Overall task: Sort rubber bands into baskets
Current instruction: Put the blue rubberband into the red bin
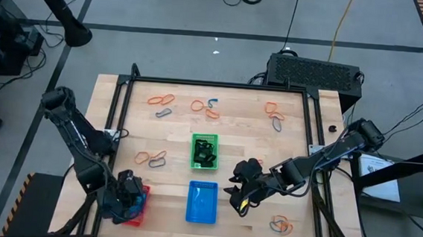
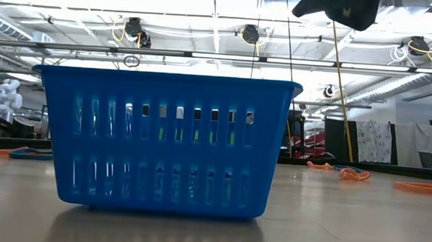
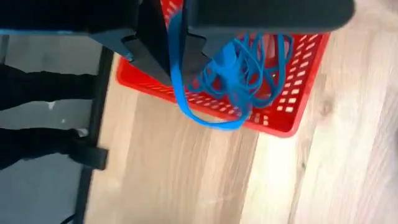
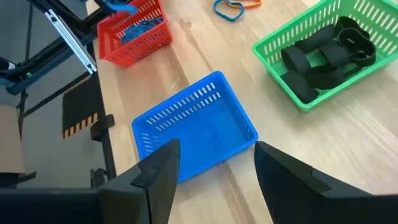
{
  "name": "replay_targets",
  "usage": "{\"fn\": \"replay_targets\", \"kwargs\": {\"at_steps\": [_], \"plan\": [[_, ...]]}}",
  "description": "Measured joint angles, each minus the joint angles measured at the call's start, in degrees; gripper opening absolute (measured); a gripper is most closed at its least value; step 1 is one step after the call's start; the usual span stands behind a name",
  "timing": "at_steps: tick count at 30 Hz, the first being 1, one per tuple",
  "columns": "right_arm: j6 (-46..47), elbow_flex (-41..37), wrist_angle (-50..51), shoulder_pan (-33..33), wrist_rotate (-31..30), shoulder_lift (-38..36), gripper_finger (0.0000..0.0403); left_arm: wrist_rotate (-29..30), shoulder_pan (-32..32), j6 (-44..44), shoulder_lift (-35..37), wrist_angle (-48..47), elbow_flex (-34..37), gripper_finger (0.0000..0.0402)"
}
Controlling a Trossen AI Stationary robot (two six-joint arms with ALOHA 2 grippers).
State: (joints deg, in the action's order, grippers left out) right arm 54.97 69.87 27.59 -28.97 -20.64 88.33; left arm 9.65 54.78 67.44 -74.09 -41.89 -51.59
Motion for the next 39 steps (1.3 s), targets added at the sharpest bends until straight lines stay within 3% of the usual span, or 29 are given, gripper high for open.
{"fn": "replay_targets", "kwargs": {"at_steps": [7, 16, 26, 30, 35, 39], "plan": [[1.38, 0.00, 0.01, -0.55, 0.00, 0.00, 0.0199, -5.47, 0.00, 2.77, -2.38, -1.73, 1.37, 0.0083], [1.38, 0.00, -0.38, -0.94, 0.02, 0.00, 0.0199, -5.31, -2.20, 0.85, -2.60, -2.58, 1.37, 0.0135], [1.99, 0.00, -0.37, -0.95, 3.02, 0.00, 0.0199, -5.85, -10.76, -15.65, -2.60, -2.96, -1.02, 0.0136], [3.44, 0.00, -0.37, -1.03, 3.02, 0.00, 0.0199, -2.74, -16.51, -21.13, -2.29, -6.96, -2.32, 0.0136], [5.49, 0.00, -0.35, -0.90, 1.93, 0.00, 0.0199, 1.78, -26.31, -32.20, 0.11, -14.09, -2.64, 0.0136], [9.85, 0.00, -0.35, -0.75, -1.99, 0.00, 0.0199, -3.58, -36.48, -46.93, 1.14, -15.48, -1.41, 0.0136]]}}
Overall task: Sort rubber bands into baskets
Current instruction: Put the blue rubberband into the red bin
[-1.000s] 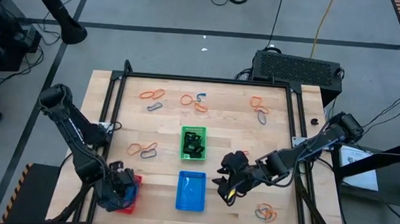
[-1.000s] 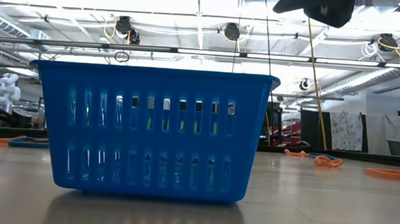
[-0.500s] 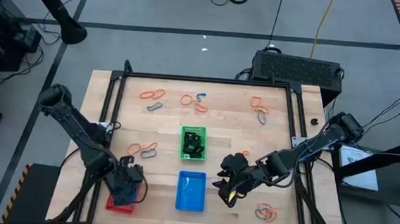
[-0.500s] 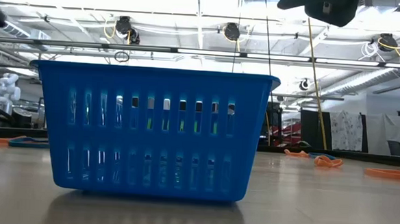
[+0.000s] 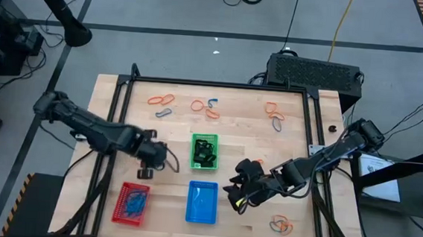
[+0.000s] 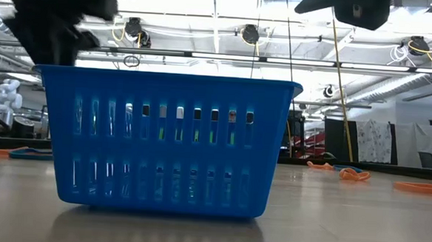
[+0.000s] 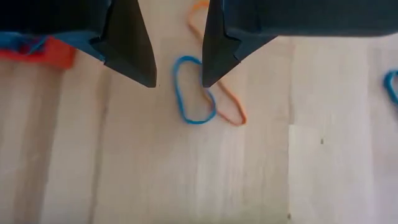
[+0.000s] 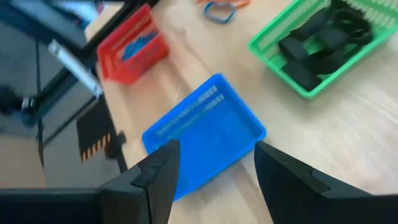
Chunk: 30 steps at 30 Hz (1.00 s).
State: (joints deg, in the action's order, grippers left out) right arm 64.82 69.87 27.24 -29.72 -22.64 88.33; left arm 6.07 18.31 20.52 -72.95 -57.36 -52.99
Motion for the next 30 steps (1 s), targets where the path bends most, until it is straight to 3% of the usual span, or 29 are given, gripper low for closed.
{"fn": "replay_targets", "kwargs": {"at_steps": [4, 10, 15, 24, 30], "plan": [[5.58, 0.00, -0.02, 0.03, -1.53, 0.00, 0.0199, -6.34, -5.96, -11.20, -0.41, 4.16, 3.15, 0.0136], [11.82, 0.00, 0.03, -0.97, -1.61, -0.02, 0.0199, -7.91, -9.39, -18.04, -0.59, 12.74, 9.14, 0.0136], [12.50, 0.02, 0.61, -1.97, -1.53, 0.57, 0.0199, -11.88, -9.73, -17.80, -0.60, 18.35, 13.06, 0.0136], [10.70, 0.02, 1.33, -1.90, -0.89, 3.55, 0.0199, -10.89, -9.69, -9.17, -1.33, 29.11, 19.17, 0.0136], [7.67, 0.02, 1.89, -1.90, 4.70, 5.18, 0.0199, -10.49, -9.64, -4.16, -2.88, 31.63, 20.93, 0.0136]]}}
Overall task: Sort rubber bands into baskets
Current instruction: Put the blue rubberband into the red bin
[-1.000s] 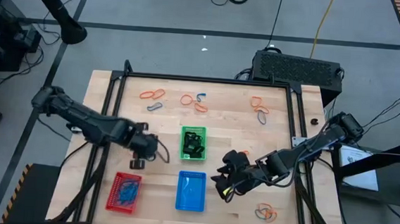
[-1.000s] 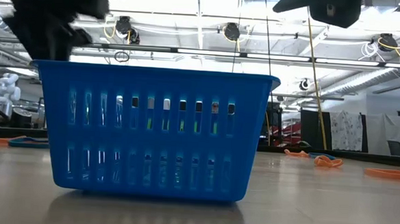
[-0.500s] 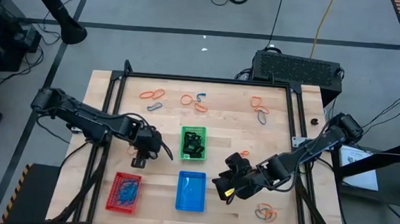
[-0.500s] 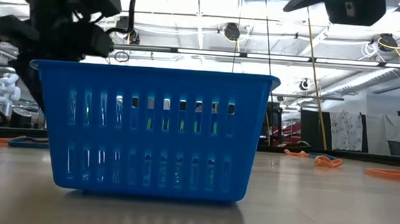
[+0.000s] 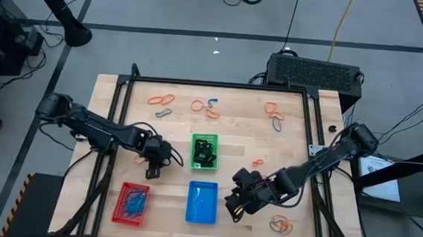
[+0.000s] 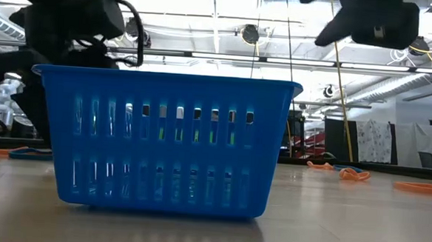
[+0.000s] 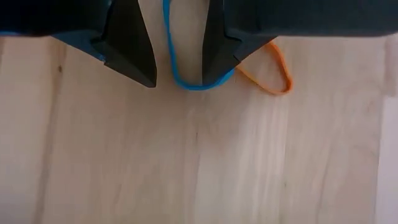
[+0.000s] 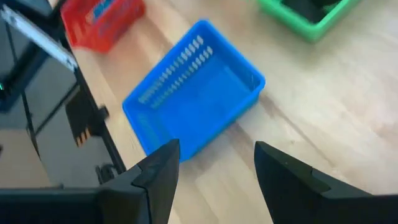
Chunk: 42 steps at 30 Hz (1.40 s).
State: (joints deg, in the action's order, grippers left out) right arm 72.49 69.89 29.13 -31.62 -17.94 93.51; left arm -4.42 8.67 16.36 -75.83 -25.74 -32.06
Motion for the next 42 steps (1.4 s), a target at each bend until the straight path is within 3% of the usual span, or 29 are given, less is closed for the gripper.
{"fn": "replay_targets", "kwargs": {"at_steps": [11, 19, 31, 37, 42], "plan": [[-4.70, 0.00, 1.39, 0.00, 3.31, 0.84, 0.0199, 0.18, 1.23, 3.22, -4.52, 0.15, -0.12, 0.0129], [-6.37, 0.00, 2.87, -0.43, 3.32, 0.84, 0.0199, 0.69, 3.76, 9.77, -4.97, 0.70, -0.49, 0.0010], [-9.73, 0.00, 2.87, -1.51, 3.05, 0.84, 0.0199, -1.90, 10.39, 11.43, -0.99, -3.74, -12.12, 0.0002], [-13.56, 0.00, 2.34, -1.33, 2.82, 0.84, 0.0199, -5.68, 17.09, 21.72, 1.62, -4.28, -16.06, 0.0001], [-18.27, 0.00, 1.80, -1.07, 2.78, 0.84, 0.0199, -6.12, 24.70, 36.55, 3.40, -8.98, -17.02, 0.0001]]}}
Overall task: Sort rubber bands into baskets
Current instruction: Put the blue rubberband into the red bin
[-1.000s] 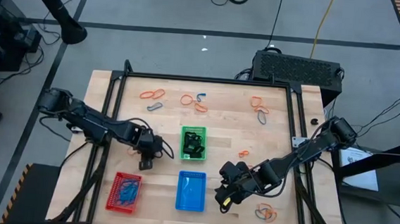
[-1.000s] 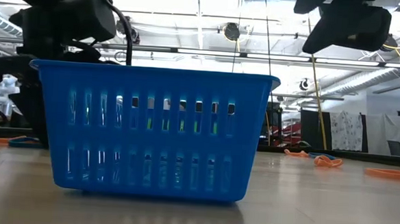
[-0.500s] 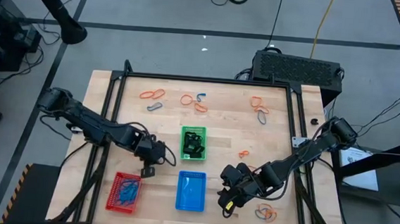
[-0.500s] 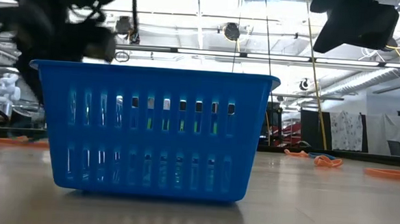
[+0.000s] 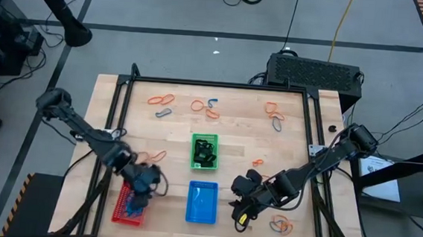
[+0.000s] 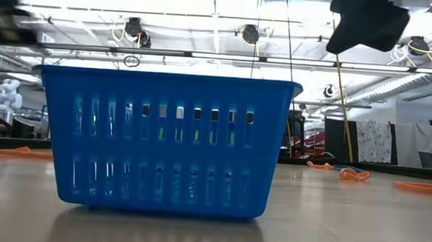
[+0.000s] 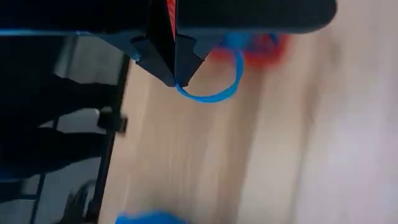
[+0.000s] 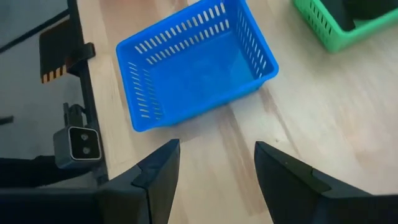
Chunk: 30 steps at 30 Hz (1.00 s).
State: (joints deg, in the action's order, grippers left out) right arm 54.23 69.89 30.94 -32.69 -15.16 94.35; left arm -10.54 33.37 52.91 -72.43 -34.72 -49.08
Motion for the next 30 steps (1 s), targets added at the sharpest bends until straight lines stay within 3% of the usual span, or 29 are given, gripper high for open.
{"fn": "replay_targets", "kwargs": {"at_steps": [6, 11, 17, 25, 30], "plan": [[-6.13, 0.00, -0.02, 0.01, -0.04, 0.00, 0.0199, 0.27, 9.59, 19.14, 0.24, -3.23, 0.00, 0.0000], [-7.61, 0.00, 0.02, -0.07, 0.00, 0.00, 0.0199, 5.63, 14.38, 30.29, 0.05, -5.58, 0.00, 0.0000], [-10.85, 0.00, 0.34, -0.04, 0.49, 0.00, 0.0199, 12.21, 15.09, 30.66, 0.03, -5.51, 0.00, 0.0020], [-9.52, 0.00, 1.94, -0.06, 1.85, 0.00, 0.0199, 6.23, 15.04, 30.30, 0.06, -12.82, -0.09, 0.0067], [-9.39, 0.00, 1.97, 0.86, 1.92, -0.02, 0.0199, 4.39, 13.34, 20.07, 0.06, -15.43, -0.09, 0.0089]]}}
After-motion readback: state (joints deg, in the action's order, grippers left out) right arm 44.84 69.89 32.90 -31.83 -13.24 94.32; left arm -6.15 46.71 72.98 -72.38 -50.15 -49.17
